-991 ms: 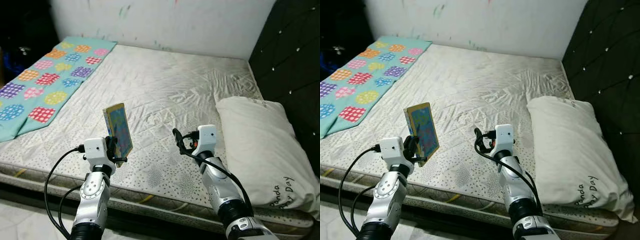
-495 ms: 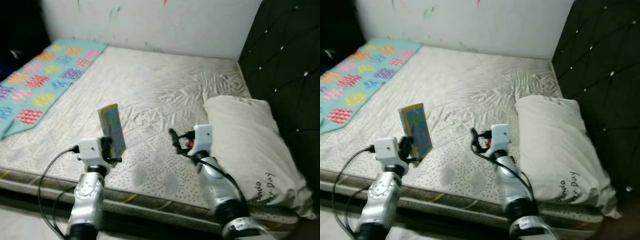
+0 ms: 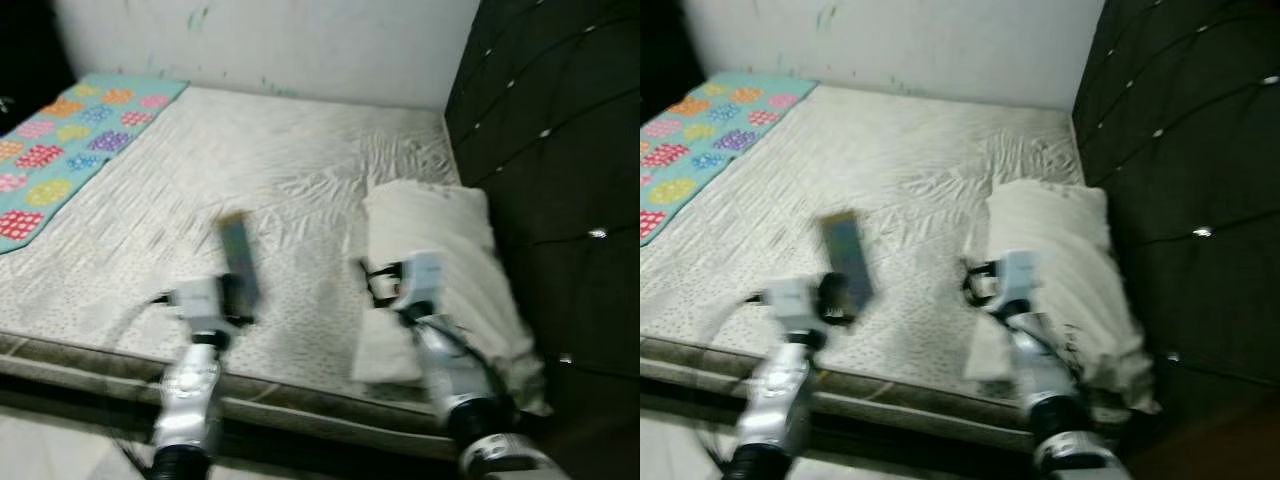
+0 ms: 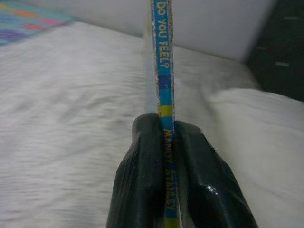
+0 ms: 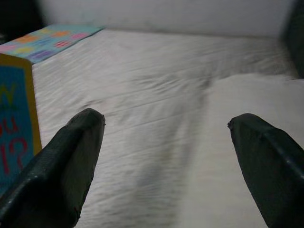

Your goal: Clean up the room

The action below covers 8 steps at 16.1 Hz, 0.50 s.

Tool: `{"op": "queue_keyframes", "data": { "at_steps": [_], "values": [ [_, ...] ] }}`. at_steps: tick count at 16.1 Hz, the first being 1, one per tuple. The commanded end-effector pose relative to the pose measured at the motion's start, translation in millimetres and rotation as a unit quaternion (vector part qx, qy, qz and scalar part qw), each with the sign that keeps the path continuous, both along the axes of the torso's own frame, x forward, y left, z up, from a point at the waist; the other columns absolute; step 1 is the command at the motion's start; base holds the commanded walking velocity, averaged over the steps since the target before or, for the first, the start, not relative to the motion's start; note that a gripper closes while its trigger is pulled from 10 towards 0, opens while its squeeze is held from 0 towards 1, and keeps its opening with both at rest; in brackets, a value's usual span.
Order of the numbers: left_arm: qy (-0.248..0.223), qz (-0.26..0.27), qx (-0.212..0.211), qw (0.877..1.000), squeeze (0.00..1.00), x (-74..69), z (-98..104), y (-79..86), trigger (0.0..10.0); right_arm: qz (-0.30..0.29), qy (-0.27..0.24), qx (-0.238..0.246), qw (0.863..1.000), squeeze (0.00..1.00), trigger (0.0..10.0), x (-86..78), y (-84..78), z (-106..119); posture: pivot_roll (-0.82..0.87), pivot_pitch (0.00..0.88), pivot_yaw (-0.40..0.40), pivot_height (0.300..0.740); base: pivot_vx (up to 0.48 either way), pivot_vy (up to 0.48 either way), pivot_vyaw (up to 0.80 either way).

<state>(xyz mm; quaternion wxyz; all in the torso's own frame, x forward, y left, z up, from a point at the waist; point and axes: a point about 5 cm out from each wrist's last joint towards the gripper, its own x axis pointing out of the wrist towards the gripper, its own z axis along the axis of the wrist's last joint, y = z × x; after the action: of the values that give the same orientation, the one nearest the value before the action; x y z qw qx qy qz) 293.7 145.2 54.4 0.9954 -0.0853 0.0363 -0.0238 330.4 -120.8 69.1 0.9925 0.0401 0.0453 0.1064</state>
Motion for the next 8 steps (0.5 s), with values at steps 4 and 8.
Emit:
{"op": "queue_keyframes", "data": {
  "at_steps": [4,8],
  "values": [
    [-0.022,0.011,0.007,1.0,0.0,4.9,9.0,9.7,10.0,0.015,0.0,0.01,1.0,0.0,10.0,0.9,12.9,2.1,-0.03,0.0,-0.022,0.74,0.0,-0.072,0.0],
    [-0.025,0.004,0.002,1.0,0.0,4.2,8.8,8.1,10.0,0.015,0.0,0.01,1.0,0.0,10.0,0.2,12.3,1.5,-0.03,0.0,-0.023,0.74,0.0,0.0,0.0]
  ]
}}
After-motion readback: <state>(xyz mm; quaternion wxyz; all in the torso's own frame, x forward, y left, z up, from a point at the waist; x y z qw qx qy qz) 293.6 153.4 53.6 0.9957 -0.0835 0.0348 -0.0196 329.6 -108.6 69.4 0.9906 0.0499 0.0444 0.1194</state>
